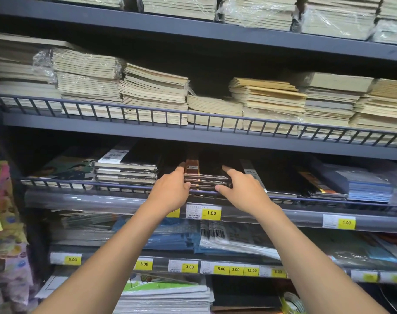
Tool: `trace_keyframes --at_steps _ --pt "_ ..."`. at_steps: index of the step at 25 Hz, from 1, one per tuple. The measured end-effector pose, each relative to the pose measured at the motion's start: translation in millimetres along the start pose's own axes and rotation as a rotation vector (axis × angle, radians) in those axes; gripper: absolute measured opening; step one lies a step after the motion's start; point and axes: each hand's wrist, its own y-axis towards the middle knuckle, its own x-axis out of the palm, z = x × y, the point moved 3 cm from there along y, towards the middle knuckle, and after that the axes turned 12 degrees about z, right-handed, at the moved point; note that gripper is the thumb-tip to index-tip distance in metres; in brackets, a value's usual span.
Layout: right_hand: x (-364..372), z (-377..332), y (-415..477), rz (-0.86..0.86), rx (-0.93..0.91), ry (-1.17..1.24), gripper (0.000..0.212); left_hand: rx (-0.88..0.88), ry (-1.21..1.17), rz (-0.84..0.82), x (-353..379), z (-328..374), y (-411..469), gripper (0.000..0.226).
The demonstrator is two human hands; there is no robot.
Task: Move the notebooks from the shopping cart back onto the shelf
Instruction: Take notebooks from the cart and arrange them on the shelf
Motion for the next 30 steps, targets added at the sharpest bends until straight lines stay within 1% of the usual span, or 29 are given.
trace_keyframes --at_steps 1,2,4,7,10,11,12,13,14,15,17,18,19,21,22,24,26,27,29,30 --pt "0 1 -1 0.007 -0.009 -0.003 0.068 -0.02 0.004 -0.008 -1 0 -1 0.04" --pt "2 0 -2 0.019 -0.015 -0.028 0.068 -0.035 0.008 -0.022 -2 0 0 0.036" --pt "8 1 -4 0.069 -0.015 -0.106 0.069 -0.053 0.02 -0.053 -2 1 1 0.018" --pt "15 4 -6 0.127 -0.004 -0.136 0.069 -0.078 0.025 -0.07 -3 1 3 0.019" --pt "13 9 -5 0.115 0.016 -0.086 0.071 -0.065 0.028 -0.093 -3 3 1 0.015" --pt "10 10 -6 0.119 0.026 -0.043 0.071 -0.059 0.016 -0.099 -3 4 -1 0.022" --pt "5 11 -8 0.135 0.03 0.011 0.07 -0.046 0.012 -0.097 -3 5 -3 0.04" --pt "-2 14 -11 0.168 0.025 0.076 0.067 -0.013 0.011 -0.067 -3 7 -6 0.054" --pt "-11 19 -14 0.214 0.026 0.137 0.062 0.042 0.032 0.009 -3 11 -8 0.061" --pt "-20 26 -17 0.267 0.034 0.179 0.056 0.118 0.075 0.121 -3 14 -10 0.06" --pt "-44 53 -21 0.371 0.079 0.152 0.043 0.263 0.141 0.326 -5 29 -19 0.048" --pt "-55 70 -23 0.393 0.115 0.1 0.039 0.301 0.085 0.36 -4 39 -22 0.042" --pt "-63 88 -22 0.386 0.154 0.045 0.037 0.319 -0.007 0.347 -2 49 -23 0.037" --pt "-71 119 -23 0.297 0.234 -0.061 0.037 0.327 -0.154 0.262 9 73 -23 0.032" --pt "-71 128 -23 0.237 0.26 -0.094 0.037 0.337 -0.148 0.222 16 86 -22 0.032" --pt "-67 136 -24 0.149 0.247 -0.111 0.038 0.391 -0.08 0.19 29 111 -24 0.034" --pt "-59 138 -26 0.11 0.195 -0.142 0.039 0.449 -0.016 0.193 37 132 -26 0.038" --pt "-57 139 -26 0.102 0.178 -0.164 0.039 0.45 0.012 0.152 43 139 -25 0.04" --pt "-52 141 -26 0.083 0.158 -0.188 0.037 0.373 0.075 -0.026 56 146 -21 0.043" --pt "-51 142 -26 0.082 0.153 -0.186 0.036 0.325 0.109 -0.133 64 146 -19 0.041"
